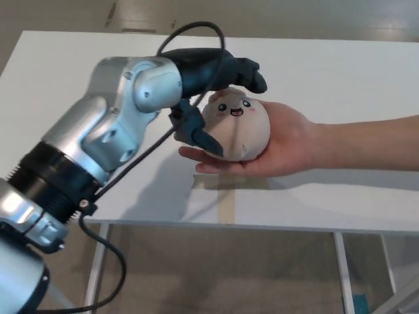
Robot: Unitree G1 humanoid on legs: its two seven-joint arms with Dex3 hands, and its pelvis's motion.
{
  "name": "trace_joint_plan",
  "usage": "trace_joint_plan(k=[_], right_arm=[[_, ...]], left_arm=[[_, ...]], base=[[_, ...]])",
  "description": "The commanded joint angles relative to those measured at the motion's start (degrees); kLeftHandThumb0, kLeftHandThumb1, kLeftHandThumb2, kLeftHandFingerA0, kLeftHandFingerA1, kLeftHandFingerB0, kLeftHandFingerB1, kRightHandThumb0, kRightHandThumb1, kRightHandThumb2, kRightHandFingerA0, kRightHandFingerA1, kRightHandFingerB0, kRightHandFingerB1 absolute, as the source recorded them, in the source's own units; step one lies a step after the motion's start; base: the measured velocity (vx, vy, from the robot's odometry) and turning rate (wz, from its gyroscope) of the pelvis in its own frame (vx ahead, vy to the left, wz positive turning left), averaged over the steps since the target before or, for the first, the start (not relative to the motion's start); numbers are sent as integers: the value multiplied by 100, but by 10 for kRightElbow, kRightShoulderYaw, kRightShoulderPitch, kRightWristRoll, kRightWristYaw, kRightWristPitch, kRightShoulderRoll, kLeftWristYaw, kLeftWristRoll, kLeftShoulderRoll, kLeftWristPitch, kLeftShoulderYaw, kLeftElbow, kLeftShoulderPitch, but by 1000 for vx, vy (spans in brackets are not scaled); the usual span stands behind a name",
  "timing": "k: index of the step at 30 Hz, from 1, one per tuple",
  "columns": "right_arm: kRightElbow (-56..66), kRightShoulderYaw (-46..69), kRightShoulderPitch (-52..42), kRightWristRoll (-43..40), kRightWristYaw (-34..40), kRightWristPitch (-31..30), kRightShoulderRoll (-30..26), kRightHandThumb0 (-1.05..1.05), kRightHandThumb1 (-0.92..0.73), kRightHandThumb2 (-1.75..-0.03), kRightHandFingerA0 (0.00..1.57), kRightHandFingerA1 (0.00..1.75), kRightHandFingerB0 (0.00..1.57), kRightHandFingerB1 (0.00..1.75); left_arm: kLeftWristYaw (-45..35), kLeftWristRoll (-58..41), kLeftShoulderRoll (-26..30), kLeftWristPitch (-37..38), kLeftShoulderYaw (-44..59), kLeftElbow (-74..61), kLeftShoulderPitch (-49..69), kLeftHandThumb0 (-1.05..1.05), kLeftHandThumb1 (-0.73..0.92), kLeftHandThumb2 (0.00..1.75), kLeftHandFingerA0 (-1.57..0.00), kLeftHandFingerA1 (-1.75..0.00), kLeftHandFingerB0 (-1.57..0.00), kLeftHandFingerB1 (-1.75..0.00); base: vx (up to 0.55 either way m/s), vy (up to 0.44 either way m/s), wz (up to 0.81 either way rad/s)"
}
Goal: Use the left hand to take the pink dumpling toy on a person's hand and put it on the desk.
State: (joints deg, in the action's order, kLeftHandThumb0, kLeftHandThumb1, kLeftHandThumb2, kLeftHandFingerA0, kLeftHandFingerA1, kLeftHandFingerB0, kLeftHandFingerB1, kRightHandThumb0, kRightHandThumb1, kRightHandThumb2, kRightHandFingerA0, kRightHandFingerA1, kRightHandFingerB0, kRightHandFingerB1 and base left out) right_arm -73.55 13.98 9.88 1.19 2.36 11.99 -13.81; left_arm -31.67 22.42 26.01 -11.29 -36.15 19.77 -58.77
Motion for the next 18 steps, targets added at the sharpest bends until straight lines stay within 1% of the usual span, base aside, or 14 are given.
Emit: trace_joint_plan(k=[1,8,9,11,12,14,15,16,17,18], right_arm=[[0,-1,0,-7,-6,-7,-3,-23,-69,-60,63,46,50,42],[1,-2,0,-7,-11,-6,-4,-23,-69,-60,61,46,49,42],[1,-2,1,-7,-11,-6,-4,-23,-69,-60,61,46,50,42],[1,-4,2,-6,-12,-6,-3,-23,-69,-60,61,46,50,42],[2,-4,3,-6,-12,-7,-4,-23,-69,-60,61,46,50,42],[2,-5,3,-6,-12,-7,-5,-23,-69,-60,61,46,50,42],[2,-5,3,-6,-12,-7,-5,-23,-69,-60,61,46,50,42],[3,-5,4,-6,-13,-7,-5,-23,-69,-60,61,46,50,42],[3,-6,5,-5,-13,-6,-5,-23,-69,-60,60,46,50,42],[4,-7,5,-4,-13,-5,-6,-23,-69,-60,60,46,50,42]], left_arm=[[5,50,-22,-6,-5,14,-8,-27,18,81,-10,-52,-10,-50],[15,79,-48,2,-5,32,-2,-27,18,81,-10,-52,-10,-50],[19,82,-51,5,-4,35,2,-55,43,54,-28,-33,-27,-30],[21,86,-55,7,-4,36,8,-55,43,54,-31,-34,-27,-31],[24,87,-59,11,-4,41,16,-60,38,69,-31,-43,-20,-37],[24,88,-60,13,-3,43,19,-60,38,69,-31,-43,-20,-37],[24,88,-61,15,-2,45,20,-55,44,54,-42,-37,-26,-31],[23,89,-62,19,0,48,21,-55,44,54,-42,-37,-26,-31],[19,83,-63,23,2,54,26,-41,48,55,-79,-92,-29,-32],[15,78,-64,26,4,58,30,-41,48,55,-79,-92,-29,-32]], base=[[0,0,0],[0,0,0],[0,0,0],[0,0,0],[0,0,0],[0,0,0],[0,0,0],[0,0,0],[0,0,0],[0,0,0]])
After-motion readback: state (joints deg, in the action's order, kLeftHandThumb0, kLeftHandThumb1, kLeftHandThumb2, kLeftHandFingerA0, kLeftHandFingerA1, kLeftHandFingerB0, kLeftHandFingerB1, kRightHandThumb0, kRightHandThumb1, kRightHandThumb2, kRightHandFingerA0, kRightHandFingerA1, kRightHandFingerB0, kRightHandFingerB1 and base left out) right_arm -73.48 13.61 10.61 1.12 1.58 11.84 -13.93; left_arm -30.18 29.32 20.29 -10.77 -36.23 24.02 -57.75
